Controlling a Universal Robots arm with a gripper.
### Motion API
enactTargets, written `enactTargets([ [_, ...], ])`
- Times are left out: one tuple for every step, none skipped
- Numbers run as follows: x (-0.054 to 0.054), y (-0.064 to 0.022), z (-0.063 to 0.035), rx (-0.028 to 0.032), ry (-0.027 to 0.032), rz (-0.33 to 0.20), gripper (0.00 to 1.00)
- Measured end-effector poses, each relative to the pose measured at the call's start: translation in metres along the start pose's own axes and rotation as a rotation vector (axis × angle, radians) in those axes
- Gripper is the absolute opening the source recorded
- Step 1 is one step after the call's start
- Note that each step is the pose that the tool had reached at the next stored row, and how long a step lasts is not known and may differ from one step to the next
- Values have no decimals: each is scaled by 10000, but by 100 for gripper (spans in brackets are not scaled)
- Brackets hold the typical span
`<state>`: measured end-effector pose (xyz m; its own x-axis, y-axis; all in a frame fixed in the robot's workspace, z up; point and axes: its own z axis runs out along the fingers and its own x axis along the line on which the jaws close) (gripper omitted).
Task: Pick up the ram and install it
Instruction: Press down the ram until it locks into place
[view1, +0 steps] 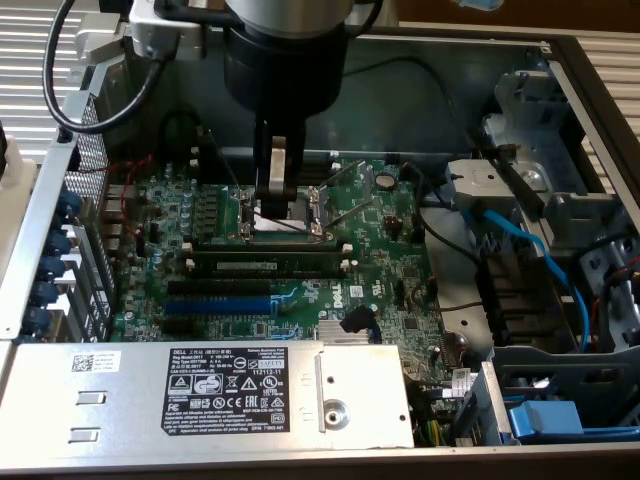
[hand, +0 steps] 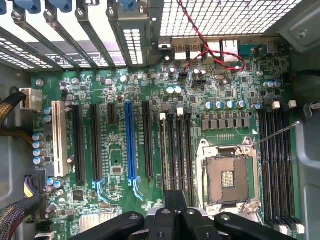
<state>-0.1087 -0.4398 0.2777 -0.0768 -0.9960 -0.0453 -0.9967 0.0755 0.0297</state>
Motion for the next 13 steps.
enactTargets([
  [0, 1, -4, 0, 0, 1, 11],
  [0, 0, -3, 0, 0, 1, 11],
  [0, 0, -4, 0, 0, 0, 11],
  [0, 1, -4, -1, 0, 1, 11],
  [0, 0, -4, -1, 0, 0, 11],
  [0, 0, -4, 0, 0, 0, 11],
  [0, 1, -4, -1, 0, 1, 11],
  [0, 1, -4, -1, 0, 1, 11],
  [0, 0, -3, 0, 0, 0, 11],
  [0, 0, -4, 0, 0, 1, 11],
  [0, 1, -4, -1, 0, 1, 11],
  [0, 1, -4, 0, 0, 1, 11],
  [0, 2, -4, 8, -2, 15, 11],
])
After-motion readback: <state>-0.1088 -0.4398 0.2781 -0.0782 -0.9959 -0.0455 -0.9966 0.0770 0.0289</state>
